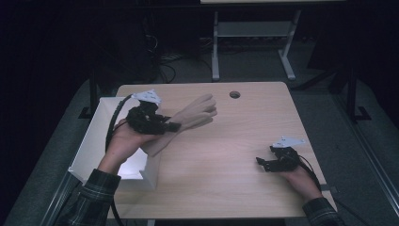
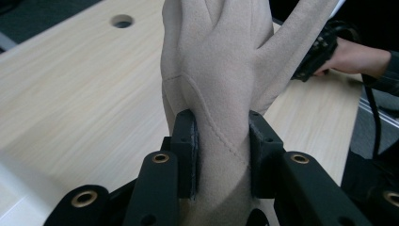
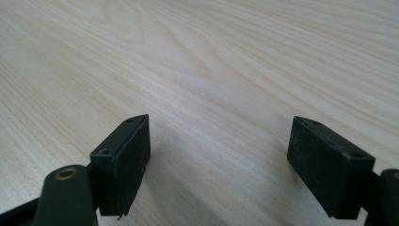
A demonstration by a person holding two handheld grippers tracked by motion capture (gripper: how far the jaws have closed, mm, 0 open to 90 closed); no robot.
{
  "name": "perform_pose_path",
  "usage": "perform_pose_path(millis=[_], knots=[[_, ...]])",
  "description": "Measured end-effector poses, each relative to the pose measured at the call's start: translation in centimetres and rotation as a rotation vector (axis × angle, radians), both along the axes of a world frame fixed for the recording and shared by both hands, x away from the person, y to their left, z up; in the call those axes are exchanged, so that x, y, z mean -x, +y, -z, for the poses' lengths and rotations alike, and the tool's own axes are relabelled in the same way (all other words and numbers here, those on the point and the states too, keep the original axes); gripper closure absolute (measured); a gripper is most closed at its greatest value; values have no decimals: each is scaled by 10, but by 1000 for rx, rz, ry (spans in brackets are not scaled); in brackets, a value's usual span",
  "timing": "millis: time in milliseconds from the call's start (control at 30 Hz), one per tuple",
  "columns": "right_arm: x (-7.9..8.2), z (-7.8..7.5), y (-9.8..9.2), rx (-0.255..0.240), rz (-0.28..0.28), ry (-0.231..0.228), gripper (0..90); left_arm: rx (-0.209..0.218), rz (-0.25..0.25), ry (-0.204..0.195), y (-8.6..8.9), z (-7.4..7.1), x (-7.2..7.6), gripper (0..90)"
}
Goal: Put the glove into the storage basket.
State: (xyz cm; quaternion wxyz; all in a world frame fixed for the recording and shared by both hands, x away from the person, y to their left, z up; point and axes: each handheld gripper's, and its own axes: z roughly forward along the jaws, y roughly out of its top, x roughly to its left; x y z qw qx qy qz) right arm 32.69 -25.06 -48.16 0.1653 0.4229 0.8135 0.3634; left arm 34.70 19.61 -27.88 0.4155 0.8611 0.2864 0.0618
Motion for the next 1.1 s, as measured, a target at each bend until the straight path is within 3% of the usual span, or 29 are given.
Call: perform_pose_path(millis=[100, 300, 600, 767, 900, 1100], knots=[[0, 0, 0, 0, 0, -1, 215, -7, -68, -17, 26, -2, 1, 685], [0, 0, 0, 0, 0, -1, 215, -5, -142, -22, 57, 1, 2, 685], [0, 0, 0, 0, 3, 0, 215, -24, -292, -21, 106, 21, 0, 685], [0, 0, 0, 0, 2, 0, 215, -40, -345, -14, 119, 34, -1, 685], [0, 0, 0, 1, 2, -1, 215, -73, -399, -2, 128, 54, -5, 685], [0, 0, 0, 1, 2, -1, 215, -109, -427, 20, 130, 75, -10, 684]])
